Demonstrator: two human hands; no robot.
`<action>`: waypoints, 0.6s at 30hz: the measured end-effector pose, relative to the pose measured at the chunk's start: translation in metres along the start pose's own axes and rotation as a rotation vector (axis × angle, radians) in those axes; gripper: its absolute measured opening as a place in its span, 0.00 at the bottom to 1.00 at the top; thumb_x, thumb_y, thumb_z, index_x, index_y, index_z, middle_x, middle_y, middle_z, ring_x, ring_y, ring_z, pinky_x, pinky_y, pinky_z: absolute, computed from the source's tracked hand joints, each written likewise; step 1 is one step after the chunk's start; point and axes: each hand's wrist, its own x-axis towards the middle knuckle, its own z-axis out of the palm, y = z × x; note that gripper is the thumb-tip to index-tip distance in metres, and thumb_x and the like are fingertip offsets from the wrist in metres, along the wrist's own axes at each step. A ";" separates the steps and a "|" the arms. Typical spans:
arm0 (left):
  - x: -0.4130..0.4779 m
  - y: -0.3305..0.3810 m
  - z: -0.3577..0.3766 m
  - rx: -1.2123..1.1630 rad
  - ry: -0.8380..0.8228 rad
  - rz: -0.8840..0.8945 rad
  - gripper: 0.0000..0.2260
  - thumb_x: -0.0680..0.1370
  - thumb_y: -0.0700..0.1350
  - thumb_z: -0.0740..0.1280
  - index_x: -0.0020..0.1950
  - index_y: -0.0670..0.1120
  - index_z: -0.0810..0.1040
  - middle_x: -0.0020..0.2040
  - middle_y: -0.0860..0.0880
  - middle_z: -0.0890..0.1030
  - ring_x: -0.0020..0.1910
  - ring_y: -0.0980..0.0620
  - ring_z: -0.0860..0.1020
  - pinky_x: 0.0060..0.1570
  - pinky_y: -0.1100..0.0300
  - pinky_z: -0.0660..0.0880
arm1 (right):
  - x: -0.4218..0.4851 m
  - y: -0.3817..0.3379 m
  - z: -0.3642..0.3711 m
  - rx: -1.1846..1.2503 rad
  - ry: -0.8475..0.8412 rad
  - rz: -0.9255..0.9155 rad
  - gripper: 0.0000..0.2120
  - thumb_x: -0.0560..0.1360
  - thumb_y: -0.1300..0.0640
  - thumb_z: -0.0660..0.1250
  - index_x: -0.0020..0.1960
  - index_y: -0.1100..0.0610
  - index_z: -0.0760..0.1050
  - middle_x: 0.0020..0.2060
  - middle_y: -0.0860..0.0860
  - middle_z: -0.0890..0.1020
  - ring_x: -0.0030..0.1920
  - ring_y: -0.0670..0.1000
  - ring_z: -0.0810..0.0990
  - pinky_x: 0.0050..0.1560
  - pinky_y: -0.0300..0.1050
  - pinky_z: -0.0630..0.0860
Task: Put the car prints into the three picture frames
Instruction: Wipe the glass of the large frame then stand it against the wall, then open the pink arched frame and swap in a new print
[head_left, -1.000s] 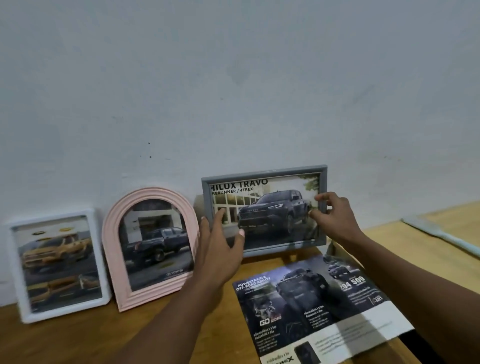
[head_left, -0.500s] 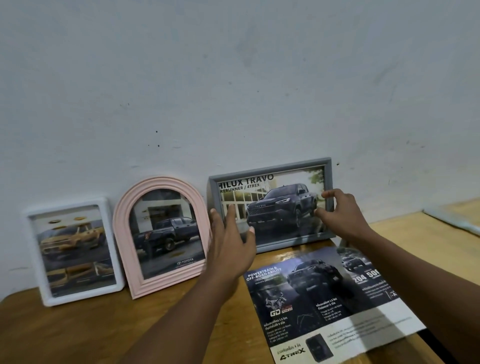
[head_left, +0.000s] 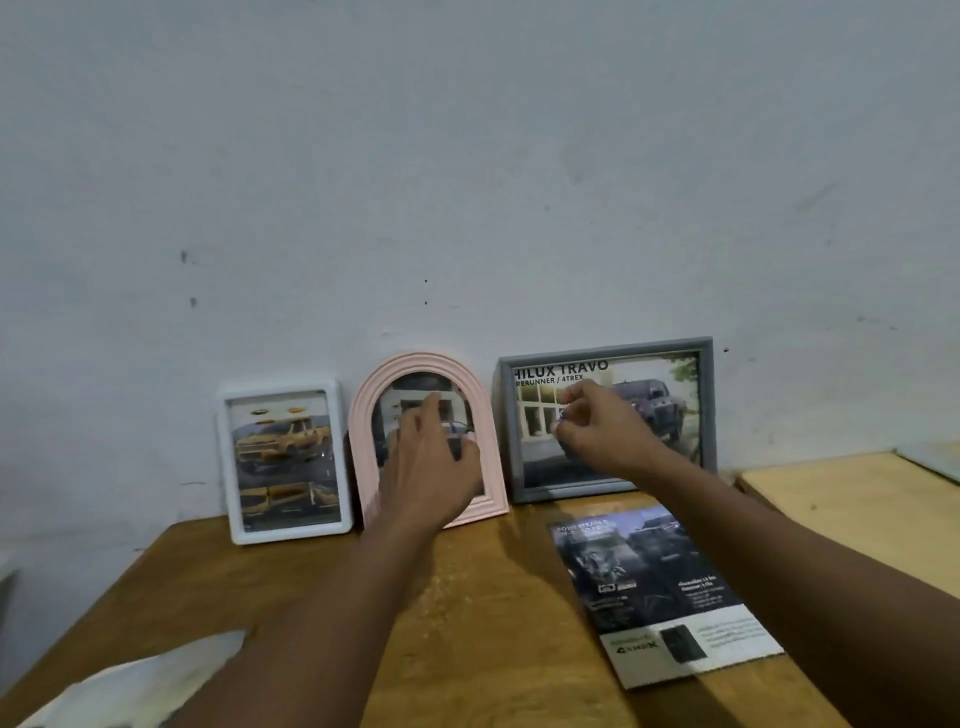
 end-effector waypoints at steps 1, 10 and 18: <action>-0.003 -0.012 -0.007 0.003 0.009 -0.034 0.31 0.82 0.56 0.62 0.81 0.53 0.53 0.79 0.45 0.60 0.76 0.42 0.63 0.71 0.43 0.68 | -0.002 -0.006 0.013 0.015 -0.016 -0.003 0.15 0.76 0.57 0.69 0.61 0.53 0.70 0.50 0.52 0.79 0.51 0.51 0.79 0.51 0.48 0.79; -0.009 -0.095 -0.016 -0.205 0.034 -0.255 0.31 0.82 0.52 0.66 0.81 0.53 0.55 0.77 0.47 0.64 0.74 0.44 0.67 0.70 0.44 0.69 | 0.015 -0.008 0.101 0.076 -0.051 0.034 0.18 0.78 0.57 0.68 0.66 0.53 0.68 0.53 0.48 0.74 0.47 0.44 0.75 0.41 0.35 0.74; -0.001 -0.105 0.012 -0.276 0.031 -0.291 0.37 0.82 0.51 0.65 0.82 0.57 0.43 0.80 0.47 0.59 0.75 0.42 0.66 0.68 0.45 0.70 | 0.032 0.011 0.131 0.117 -0.003 0.089 0.18 0.77 0.58 0.69 0.63 0.49 0.66 0.61 0.53 0.75 0.53 0.51 0.80 0.45 0.43 0.81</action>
